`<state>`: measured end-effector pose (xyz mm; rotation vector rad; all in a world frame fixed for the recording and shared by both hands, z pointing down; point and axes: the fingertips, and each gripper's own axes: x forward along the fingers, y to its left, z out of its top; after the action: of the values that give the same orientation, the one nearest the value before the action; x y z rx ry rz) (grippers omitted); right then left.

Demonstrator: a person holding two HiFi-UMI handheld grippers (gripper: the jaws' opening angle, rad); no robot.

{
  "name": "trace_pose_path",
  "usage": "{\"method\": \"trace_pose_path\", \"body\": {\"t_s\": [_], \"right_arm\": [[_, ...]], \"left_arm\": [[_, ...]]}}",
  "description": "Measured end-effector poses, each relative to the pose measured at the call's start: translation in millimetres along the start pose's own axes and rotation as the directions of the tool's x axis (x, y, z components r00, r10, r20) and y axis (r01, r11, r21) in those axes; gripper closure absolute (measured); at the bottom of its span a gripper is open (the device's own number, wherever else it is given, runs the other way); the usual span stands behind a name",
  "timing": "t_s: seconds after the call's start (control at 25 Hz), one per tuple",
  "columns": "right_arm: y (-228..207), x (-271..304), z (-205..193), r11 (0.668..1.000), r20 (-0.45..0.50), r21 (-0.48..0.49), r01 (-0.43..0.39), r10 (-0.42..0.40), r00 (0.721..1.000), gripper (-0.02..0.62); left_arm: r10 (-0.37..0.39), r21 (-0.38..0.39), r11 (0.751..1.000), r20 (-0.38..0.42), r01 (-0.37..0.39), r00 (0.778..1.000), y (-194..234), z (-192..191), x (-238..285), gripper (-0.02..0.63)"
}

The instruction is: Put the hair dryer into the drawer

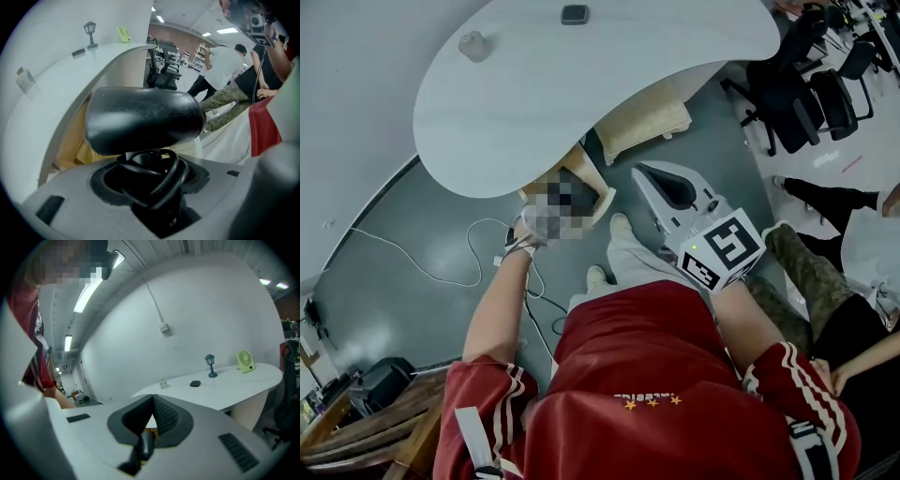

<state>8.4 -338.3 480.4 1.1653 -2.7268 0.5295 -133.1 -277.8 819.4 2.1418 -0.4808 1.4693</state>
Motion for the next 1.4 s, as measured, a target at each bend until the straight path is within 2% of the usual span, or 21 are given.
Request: {"method": "trace_pose_path", "body": {"t_s": [0.24, 0.4, 0.52, 0.76, 1.04, 1.24, 1.4], "right_arm": [[-10.6, 1.4, -3.5, 1.0, -0.004, 0.016, 0.002, -0.002, 1.0, 0.589], [-11.6, 3.1, -5.7, 1.0, -0.006, 0.027, 0.002, -0.002, 1.0, 0.589], [-11.4, 5.8, -6.7, 1.0, -0.011, 0.026, 0.002, -0.001, 1.0, 0.589], [-11.7, 6.8, -7.0, 1.0, -0.013, 0.026, 0.005, -0.004, 1.0, 0.589], [-21.7, 5.0, -13.3, 0.999, -0.032, 0.033, 0.026, -0.025, 0.999, 0.589], [-28.5, 4.3, -14.6, 0.998, -0.042, 0.045, 0.034, -0.032, 0.999, 0.589], [-33.2, 0.7, -15.0, 0.998, -0.038, 0.052, 0.044, -0.042, 0.998, 0.589]], "left_arm": [[-0.003, -0.004, 1.0, -0.053, 0.003, 0.999, 6.9, -0.8, 7.3, 0.35], [0.083, 0.127, 0.989, -0.082, -0.072, 0.993, 21.4, 2.0, 0.9, 0.351], [0.088, 0.153, 0.986, -0.092, -0.073, 0.992, 26.3, 4.3, 2.7, 0.351], [0.039, 0.089, 0.996, -0.117, -0.029, 0.992, 23.8, -10.1, 25.6, 0.351], [0.039, 0.016, 0.999, -0.139, -0.038, 0.99, 29.9, -17.7, 52.0, 0.35], [0.043, -0.086, 0.995, -0.142, -0.055, 0.989, 38.7, -15.6, 62.4, 0.349], [0.051, -0.137, 0.988, -0.154, -0.073, 0.987, 44.2, -14.9, 69.3, 0.35]]}}
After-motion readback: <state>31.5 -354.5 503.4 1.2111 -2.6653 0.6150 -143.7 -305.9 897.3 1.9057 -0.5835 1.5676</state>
